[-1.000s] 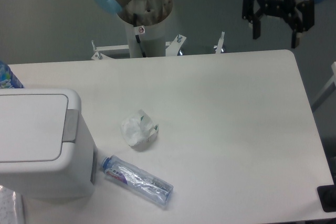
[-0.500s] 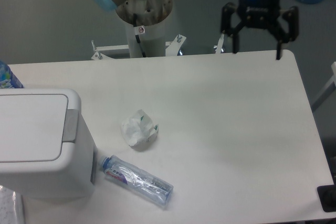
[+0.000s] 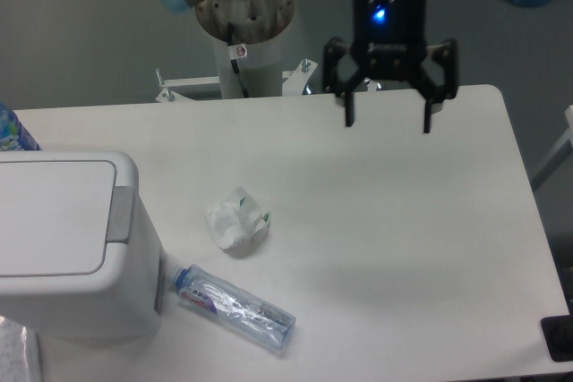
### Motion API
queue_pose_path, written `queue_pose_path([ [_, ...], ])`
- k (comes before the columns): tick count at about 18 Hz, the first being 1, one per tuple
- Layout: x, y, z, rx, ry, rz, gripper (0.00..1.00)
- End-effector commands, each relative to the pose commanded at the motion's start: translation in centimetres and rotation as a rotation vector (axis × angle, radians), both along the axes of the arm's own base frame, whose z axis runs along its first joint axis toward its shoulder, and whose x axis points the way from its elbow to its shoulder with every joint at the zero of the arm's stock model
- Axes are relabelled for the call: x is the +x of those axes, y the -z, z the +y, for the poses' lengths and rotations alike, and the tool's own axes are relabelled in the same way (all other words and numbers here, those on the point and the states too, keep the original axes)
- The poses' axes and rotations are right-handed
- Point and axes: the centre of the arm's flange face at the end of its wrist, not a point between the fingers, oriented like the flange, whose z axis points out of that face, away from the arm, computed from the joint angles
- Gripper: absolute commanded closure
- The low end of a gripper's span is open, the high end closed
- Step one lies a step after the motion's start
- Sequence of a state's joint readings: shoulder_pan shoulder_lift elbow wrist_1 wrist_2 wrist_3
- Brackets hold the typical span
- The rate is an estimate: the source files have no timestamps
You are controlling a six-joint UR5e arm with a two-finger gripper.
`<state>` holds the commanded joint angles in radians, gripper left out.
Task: Open the trash can
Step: 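Move the open gripper across the table toward the white trash can, then lower the gripper fingers onto the lid edge of the trash can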
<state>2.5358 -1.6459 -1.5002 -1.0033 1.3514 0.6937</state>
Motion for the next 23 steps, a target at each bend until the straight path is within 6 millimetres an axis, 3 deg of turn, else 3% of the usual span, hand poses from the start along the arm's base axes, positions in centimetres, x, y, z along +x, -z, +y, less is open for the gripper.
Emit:
queue_pose_path([
  [16, 8.3, 3.8, 9.7, 0.101, -0.115, -0.211, 0.0],
  [23, 10.8, 4.6, 11.6, 0.126, -0.153, -0.265, 0.0],
])
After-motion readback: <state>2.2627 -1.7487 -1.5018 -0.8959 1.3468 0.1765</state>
